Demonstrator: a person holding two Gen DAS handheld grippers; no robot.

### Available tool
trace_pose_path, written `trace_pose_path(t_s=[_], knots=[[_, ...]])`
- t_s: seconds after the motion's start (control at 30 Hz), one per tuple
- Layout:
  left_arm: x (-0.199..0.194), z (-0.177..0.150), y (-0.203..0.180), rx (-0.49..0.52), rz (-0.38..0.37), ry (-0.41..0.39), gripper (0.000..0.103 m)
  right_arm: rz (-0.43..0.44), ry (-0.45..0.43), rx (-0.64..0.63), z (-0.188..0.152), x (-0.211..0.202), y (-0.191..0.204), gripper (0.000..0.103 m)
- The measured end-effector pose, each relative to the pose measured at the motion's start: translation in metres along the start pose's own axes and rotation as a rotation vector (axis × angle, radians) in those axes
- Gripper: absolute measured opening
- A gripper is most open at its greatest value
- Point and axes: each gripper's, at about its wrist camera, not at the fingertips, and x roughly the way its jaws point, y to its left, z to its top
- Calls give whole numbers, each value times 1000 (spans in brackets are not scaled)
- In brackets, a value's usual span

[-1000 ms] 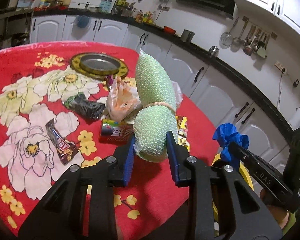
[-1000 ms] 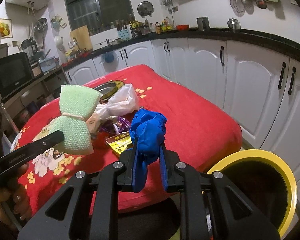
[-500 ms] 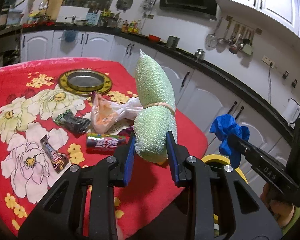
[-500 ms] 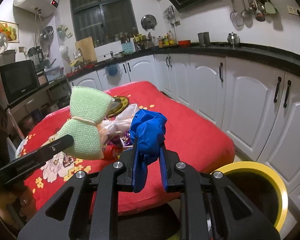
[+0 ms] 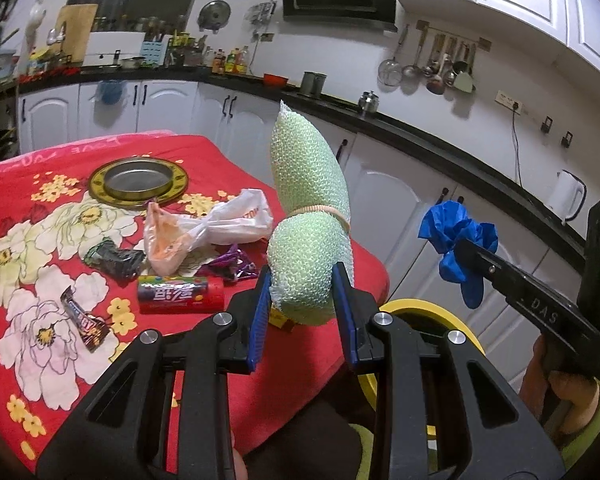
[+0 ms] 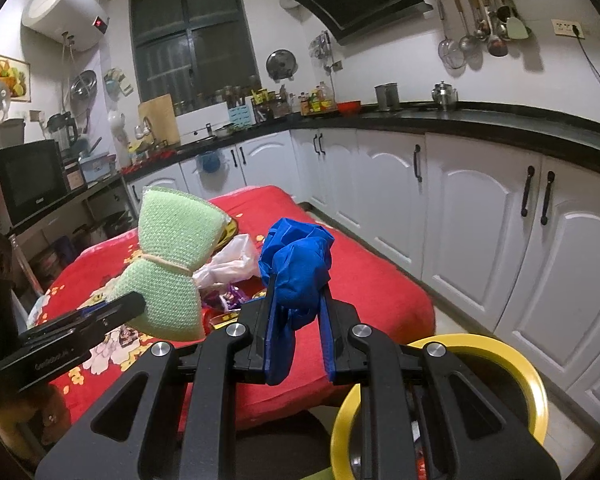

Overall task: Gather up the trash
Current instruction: 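Carry the blue glove and green scrubber over the yellow bin with both tools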

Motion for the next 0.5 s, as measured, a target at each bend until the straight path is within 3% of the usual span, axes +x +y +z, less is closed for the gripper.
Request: trace_pose_path(t_s=[0.5], knots=[[7, -10, -34, 95, -54, 35, 23, -88, -20, 42, -4, -23, -36, 17]])
